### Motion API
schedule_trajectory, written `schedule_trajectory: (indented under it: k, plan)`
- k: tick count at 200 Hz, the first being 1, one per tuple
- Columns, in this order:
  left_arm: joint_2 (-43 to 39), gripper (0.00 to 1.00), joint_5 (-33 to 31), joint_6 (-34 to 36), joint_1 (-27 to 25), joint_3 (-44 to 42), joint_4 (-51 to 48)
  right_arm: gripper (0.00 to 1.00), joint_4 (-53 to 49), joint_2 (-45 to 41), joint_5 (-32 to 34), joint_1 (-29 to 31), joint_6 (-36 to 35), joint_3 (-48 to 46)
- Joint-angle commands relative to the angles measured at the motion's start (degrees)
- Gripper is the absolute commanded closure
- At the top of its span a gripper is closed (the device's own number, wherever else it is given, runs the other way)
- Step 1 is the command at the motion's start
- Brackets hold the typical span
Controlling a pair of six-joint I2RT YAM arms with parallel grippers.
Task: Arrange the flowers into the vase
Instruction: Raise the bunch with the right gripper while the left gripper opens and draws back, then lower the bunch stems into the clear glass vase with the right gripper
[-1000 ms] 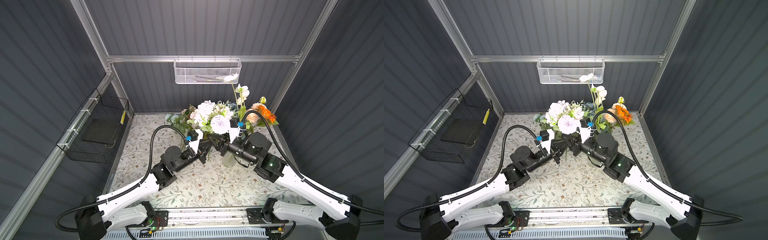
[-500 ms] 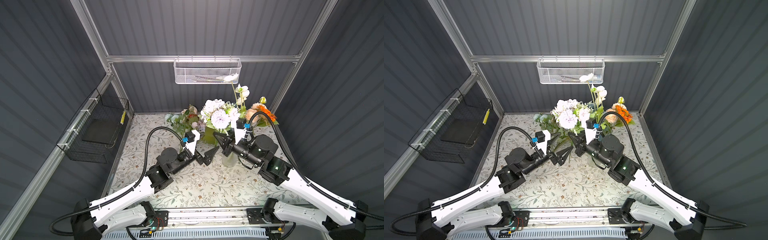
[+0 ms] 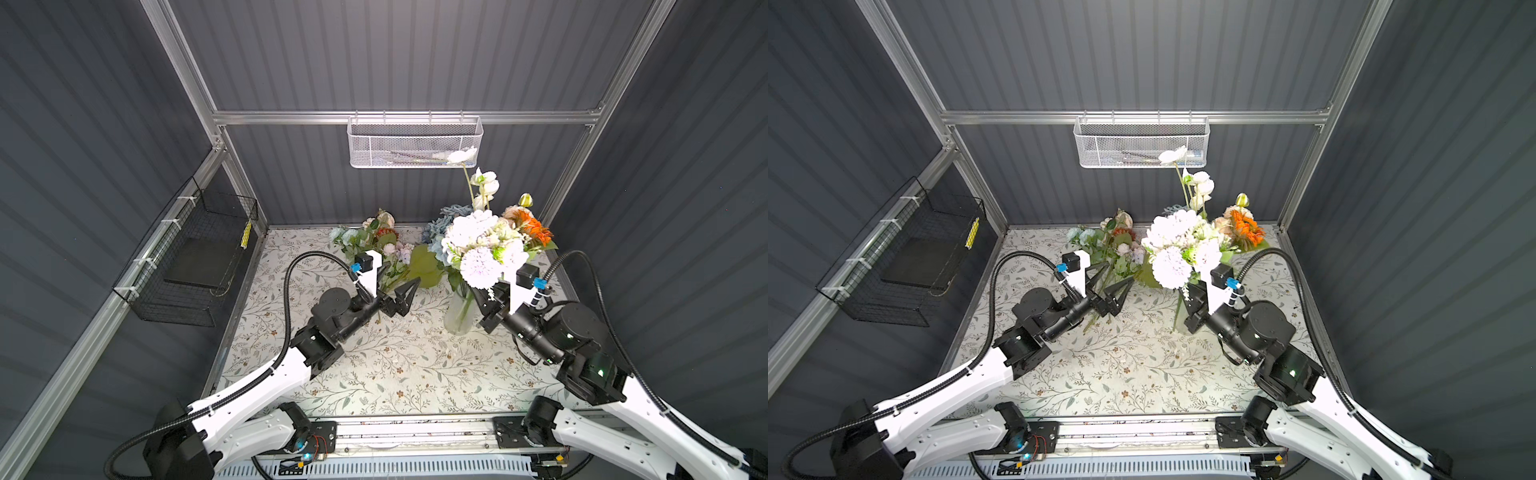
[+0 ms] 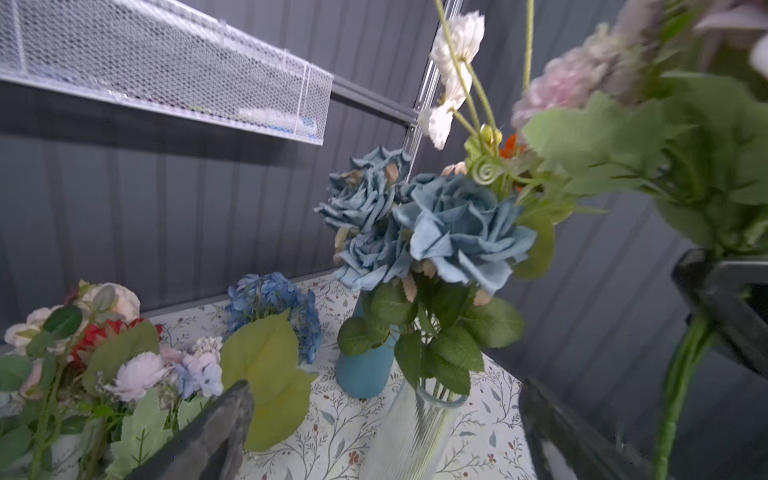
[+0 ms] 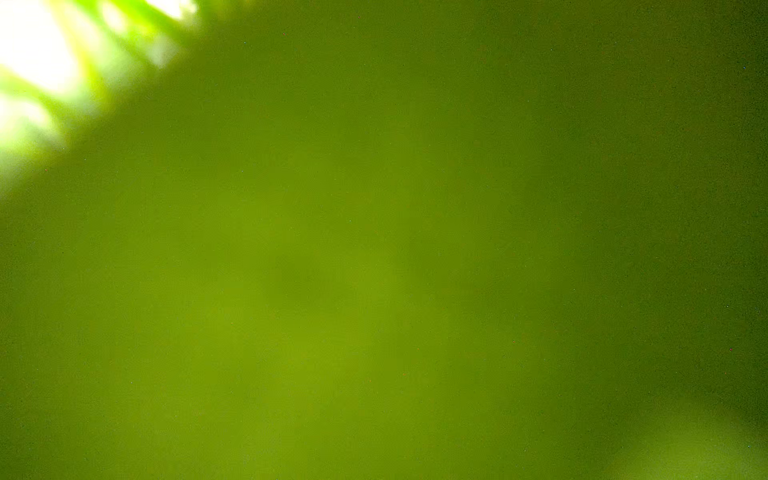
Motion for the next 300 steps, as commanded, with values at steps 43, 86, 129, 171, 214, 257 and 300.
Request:
schedule_trajectory:
  k: [43,86,129,171,214,257,300]
  plan:
    - [10.6,0.01,12.1,-4.3,-1.3,6.2,3.0,1.00,8.5,-9.7,15.5,-3.7,-8.5,-12.4]
    - [12.7,0.01,12.9,-2.0,-3.5,8.1,0.0,1.00,18.3,-9.4,15.6,-9.0,-9.7,-16.1]
    - [15.9,0.01,14.7,-2.6,-4.3,9.1,0.1,1.00,20.7,-8.6,6.5,-9.7,-10.3,-14.2]
    - [20.0,0.01,14.7,-1.3,-4.5,11.3,2.0,1.00,21.5,-8.1,-4.3,-9.5,-10.0,-15.1]
    - [23.0,0.01,9.3,0.2,-3.6,14.4,0.9,1.00,33.1,-4.2,-11.3,-9.4,-17.0,-20.3]
    - [24.7,0.01,9.8,-6.5,0.3,14.1,3.1,1.00,39.4,3.3,-10.6,-9.6,-25.2,-18.2]
    - [22.0,0.01,6.5,-8.2,1.5,10.6,1.6,1.00,41.6,6.3,-10.3,-10.7,-31.2,-16.2]
